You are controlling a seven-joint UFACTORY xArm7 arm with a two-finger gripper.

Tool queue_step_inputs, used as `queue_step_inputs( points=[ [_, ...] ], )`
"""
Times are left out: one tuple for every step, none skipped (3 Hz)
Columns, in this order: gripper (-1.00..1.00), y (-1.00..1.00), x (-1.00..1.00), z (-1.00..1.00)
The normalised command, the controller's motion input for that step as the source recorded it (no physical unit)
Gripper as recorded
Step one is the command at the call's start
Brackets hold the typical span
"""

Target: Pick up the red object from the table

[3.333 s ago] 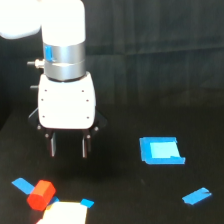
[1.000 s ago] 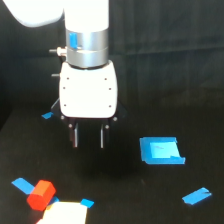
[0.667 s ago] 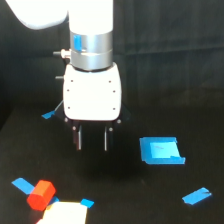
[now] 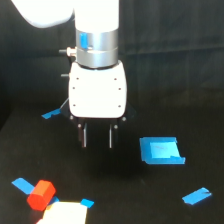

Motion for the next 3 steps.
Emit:
queue_step_inputs(
  points=[
    [-0.32, 0.15, -0.13, 0.85],
    [1.0, 0.39, -0.61, 0.56],
    [0.32, 0.3, -0.2, 0.66]
  ],
)
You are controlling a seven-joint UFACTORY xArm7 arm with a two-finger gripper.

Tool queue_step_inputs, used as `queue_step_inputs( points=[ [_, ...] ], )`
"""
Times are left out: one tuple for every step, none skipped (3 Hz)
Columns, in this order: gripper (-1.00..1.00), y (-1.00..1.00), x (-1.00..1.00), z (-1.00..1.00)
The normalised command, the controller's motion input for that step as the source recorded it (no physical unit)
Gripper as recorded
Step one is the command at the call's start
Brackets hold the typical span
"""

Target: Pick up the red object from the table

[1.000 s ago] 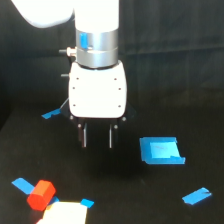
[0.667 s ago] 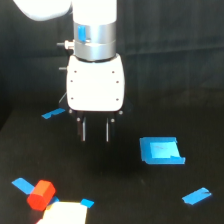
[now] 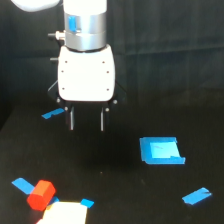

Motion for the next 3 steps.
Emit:
queue_step_inputs(
  points=[
    [-1.0, -1.0, -1.0, -0.57],
    [-1.0, -1.0, 0.99, 1.0],
    [1.0, 0.67, -0.39, 0.32]
  ],
)
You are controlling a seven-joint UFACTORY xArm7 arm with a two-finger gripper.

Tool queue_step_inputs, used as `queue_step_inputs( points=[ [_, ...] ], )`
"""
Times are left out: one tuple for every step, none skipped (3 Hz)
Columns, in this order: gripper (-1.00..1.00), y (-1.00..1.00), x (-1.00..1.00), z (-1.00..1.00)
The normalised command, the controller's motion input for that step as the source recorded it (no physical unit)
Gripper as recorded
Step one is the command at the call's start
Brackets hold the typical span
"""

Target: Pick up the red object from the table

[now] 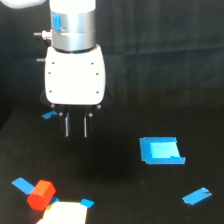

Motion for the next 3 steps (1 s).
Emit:
queue_step_inputs(
  points=[
    [-1.0, -1.0, -0.76, -0.5],
    [-0.92, -1.0, -1.0, -0.64],
    [-0.65, -0.9, -1.0, -1.0]
  ],
)
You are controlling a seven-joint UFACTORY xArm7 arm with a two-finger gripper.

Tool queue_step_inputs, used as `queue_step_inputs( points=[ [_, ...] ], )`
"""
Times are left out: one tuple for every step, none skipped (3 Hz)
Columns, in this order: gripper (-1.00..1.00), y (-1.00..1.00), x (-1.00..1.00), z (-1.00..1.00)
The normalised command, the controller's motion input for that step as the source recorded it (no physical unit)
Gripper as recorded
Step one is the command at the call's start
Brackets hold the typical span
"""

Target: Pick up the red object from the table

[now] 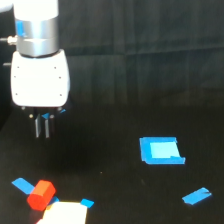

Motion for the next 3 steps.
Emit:
queue_step_inputs(
  points=[
    [1.0, -1.0, -0.75, 0.13],
    [1.0, -0.85, -0.56, 0.4],
    [-1.0, -1.0, 0.53, 0.41]
  ],
)
